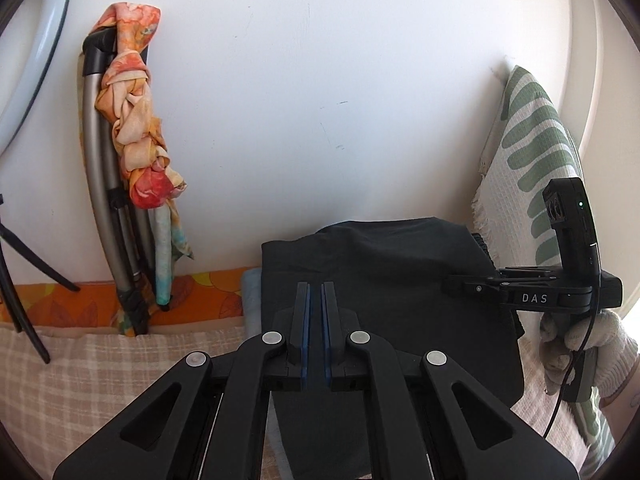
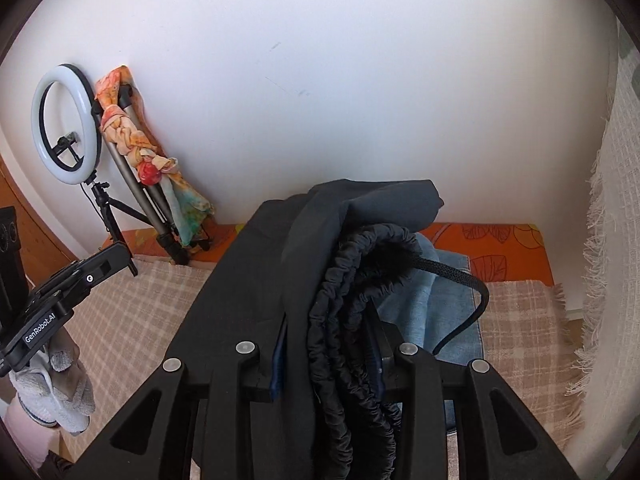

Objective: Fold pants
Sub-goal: 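Carry the folded pants with both grippers onto the light blue jeans stack, then lower the pants onto the jeans, open both grippers and withdraw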

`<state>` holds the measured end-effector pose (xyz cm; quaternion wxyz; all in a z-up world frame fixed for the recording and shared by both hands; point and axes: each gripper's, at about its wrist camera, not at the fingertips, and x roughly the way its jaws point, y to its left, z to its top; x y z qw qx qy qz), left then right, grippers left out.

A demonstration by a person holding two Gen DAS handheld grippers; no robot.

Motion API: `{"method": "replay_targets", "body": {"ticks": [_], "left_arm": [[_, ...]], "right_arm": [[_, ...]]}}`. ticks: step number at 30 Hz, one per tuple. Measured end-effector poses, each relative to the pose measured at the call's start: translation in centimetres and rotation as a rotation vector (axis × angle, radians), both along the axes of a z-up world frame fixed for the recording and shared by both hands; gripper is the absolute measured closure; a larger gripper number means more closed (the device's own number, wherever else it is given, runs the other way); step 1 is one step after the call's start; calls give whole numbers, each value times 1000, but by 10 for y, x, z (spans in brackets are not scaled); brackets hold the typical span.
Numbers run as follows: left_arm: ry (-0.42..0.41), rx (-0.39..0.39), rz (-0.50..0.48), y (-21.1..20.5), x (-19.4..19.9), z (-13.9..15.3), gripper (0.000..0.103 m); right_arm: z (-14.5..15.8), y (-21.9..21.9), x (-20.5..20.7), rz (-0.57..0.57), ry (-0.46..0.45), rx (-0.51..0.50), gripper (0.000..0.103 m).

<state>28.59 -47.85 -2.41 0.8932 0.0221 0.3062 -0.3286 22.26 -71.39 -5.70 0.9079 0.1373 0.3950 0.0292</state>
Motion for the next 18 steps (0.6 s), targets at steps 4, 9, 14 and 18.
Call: {"method": "replay_targets", "body": {"ticks": [4,9,14,18], "left_arm": [[15,11,-10,-1,-5,-7,100],[59,20,-56,-7,-17,-17,100],[92,51,-97,-12,-32,-26,99],[84,52,-101,-9,-44,-24,99]], "right_arm": [[-11,-29,-1,-88,48,55,54],[-18,-37,-1,-177,88,16,44],[-11,-22,-11,-215,90,-138,32],[-7,-25,-26,-265,92,-173,28]]}}
